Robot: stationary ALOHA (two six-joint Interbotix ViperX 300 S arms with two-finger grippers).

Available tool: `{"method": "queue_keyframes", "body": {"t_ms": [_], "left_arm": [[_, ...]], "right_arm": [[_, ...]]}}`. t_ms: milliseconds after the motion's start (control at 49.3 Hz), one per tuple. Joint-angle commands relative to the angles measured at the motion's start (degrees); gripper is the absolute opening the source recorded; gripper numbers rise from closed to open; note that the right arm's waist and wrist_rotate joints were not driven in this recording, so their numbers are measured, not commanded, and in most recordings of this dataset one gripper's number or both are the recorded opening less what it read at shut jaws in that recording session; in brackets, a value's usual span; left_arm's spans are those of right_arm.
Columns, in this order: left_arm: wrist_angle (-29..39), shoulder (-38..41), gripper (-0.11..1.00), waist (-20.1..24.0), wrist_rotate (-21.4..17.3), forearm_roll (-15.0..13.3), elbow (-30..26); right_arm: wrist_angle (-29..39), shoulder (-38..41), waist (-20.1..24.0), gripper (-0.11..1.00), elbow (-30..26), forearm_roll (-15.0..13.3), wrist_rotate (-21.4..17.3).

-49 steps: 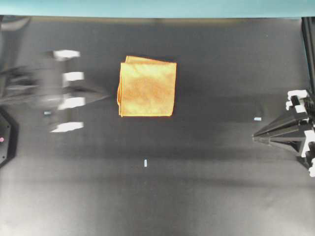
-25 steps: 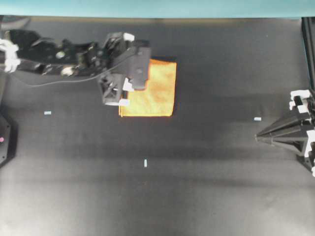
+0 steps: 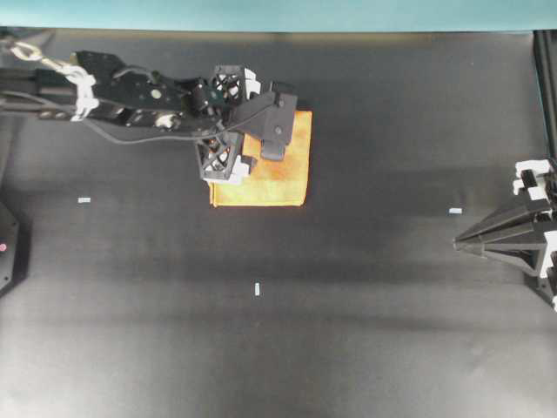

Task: Push an orange cloth with the left arm to wipe the desk.
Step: 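Lower the left gripper and pinch the orange cloth's edge, then drag the held orange cloth with the left gripper toward the lower left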

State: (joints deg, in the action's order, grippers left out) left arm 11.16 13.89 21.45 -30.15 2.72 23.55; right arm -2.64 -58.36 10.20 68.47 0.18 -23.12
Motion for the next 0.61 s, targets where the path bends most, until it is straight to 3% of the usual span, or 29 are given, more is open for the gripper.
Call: {"method": "queue_keyframes", "body": {"t_ms": [0, 588], "left_arm": [[-0.62, 0.88, 0.84, 0.79, 0.09, 0.18, -1.23], [-1.05, 5.80, 0.84, 0.97, 0.88, 0.18, 0.62]], "right_arm": [[-0.35, 0.26, 0.00, 0.02, -0.18, 0.00, 0.00], [-0.79, 0.18, 0.00, 0.02, 0.53, 0.00, -0.09]]}}
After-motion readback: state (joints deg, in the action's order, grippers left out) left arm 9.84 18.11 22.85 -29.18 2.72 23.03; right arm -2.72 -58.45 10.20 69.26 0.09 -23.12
